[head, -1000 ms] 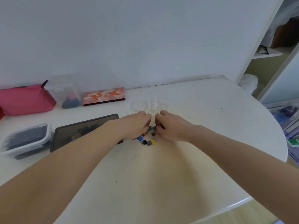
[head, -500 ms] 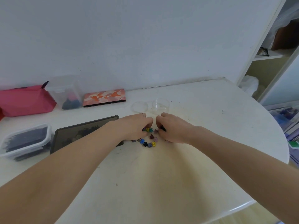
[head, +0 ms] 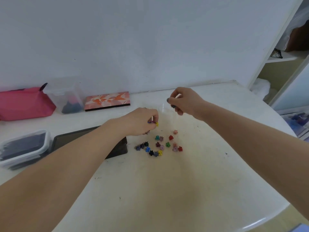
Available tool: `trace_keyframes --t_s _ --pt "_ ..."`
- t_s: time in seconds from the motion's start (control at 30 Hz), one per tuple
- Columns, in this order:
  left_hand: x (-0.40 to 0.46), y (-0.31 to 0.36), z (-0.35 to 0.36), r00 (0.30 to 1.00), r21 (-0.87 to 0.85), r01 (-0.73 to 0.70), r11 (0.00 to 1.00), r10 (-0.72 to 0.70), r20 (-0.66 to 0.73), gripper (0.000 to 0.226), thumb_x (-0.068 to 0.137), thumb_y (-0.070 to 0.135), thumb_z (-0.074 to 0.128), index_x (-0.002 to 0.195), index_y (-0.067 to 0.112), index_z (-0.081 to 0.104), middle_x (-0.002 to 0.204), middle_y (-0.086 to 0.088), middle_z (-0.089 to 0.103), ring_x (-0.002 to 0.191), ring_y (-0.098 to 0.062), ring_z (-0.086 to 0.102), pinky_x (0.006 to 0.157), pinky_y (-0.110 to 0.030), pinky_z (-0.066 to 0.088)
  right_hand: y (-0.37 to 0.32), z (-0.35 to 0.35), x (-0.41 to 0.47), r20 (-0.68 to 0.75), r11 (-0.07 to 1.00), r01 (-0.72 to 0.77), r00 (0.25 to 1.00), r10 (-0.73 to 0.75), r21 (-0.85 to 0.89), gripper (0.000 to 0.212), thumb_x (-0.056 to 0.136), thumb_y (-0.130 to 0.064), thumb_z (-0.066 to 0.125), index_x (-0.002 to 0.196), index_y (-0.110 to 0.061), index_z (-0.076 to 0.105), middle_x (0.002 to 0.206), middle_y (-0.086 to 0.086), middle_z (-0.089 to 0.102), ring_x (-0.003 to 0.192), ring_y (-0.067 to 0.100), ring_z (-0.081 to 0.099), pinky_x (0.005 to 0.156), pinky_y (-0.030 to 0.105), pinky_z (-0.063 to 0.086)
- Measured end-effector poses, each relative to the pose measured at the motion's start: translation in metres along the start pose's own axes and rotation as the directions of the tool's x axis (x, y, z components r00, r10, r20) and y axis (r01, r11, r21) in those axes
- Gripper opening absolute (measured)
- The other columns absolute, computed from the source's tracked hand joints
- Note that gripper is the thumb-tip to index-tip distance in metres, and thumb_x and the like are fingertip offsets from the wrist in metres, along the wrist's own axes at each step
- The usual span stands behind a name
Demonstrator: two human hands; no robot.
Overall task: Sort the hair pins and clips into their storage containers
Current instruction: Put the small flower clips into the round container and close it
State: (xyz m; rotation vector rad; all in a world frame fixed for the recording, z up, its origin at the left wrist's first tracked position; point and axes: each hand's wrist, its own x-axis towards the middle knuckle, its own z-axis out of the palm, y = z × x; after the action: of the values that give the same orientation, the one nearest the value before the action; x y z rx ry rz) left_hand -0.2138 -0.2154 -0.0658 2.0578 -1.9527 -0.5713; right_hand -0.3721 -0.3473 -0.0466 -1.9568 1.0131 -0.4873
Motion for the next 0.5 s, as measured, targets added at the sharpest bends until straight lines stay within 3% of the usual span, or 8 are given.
trace_keyframes --t_s 0.13,0.23,0.37,0.5 --pt "0.008 -0.003 -0.005 0.999 -0.091 0.013 0.996 -0.016 -0.032 0.005 0.095 0.026 0.058 0.098 0.022 0.058 0.092 -0.003 0.064 0.07 -0.014 0.069 0.07 -0.034 0.059 -0.004 0.003 0.022 0.036 0.984 0.021 0.999 -0.015 -0.178 0.011 0.088 -0.026 0.062 0.092 -0.016 0.064 0.078 0.007 0.073 0.054 0.015 0.065 0.056 0.027 0.052" --pt "0.016 -0.003 -0.007 0.997 -0.098 0.022 0.995 -0.029 -0.072 0.005 0.095 0.025 0.058 0.099 0.022 0.058 0.093 -0.003 0.065 0.069 -0.013 0.069 0.068 -0.03 0.057 0.0 0.007 0.024 0.094 0.953 0.045 0.995 -0.017 -0.299 0.014 0.092 -0.024 0.056 0.093 -0.017 0.068 0.074 0.002 0.072 0.053 0.012 0.065 0.055 0.023 0.054" --pt "0.03 0.006 -0.014 0.991 -0.054 -0.002 0.999 -0.005 -0.135 0.007 0.097 0.024 0.056 0.102 0.02 0.058 0.093 0.0 0.063 0.071 -0.012 0.068 0.059 -0.022 0.047 0.006 0.002 0.023 -0.021 0.958 0.059 0.998 -0.067 -0.28 0.022 0.096 -0.02 0.047 0.099 -0.013 0.068 0.073 -0.001 0.066 0.037 -0.004 0.053 0.039 0.011 0.039" --pt "0.056 0.02 -0.02 0.976 -0.051 -0.062 0.997 0.05 -0.214 0.002 0.095 0.021 0.058 0.097 0.02 0.059 0.093 -0.001 0.061 0.072 -0.018 0.067 0.065 -0.03 0.052 0.017 -0.009 0.019 -0.144 0.984 0.021 0.988 -0.047 -0.177 0.025 0.093 -0.017 0.042 0.097 -0.012 0.066 0.088 0.005 0.069 0.046 0.002 0.061 0.053 0.025 0.049"
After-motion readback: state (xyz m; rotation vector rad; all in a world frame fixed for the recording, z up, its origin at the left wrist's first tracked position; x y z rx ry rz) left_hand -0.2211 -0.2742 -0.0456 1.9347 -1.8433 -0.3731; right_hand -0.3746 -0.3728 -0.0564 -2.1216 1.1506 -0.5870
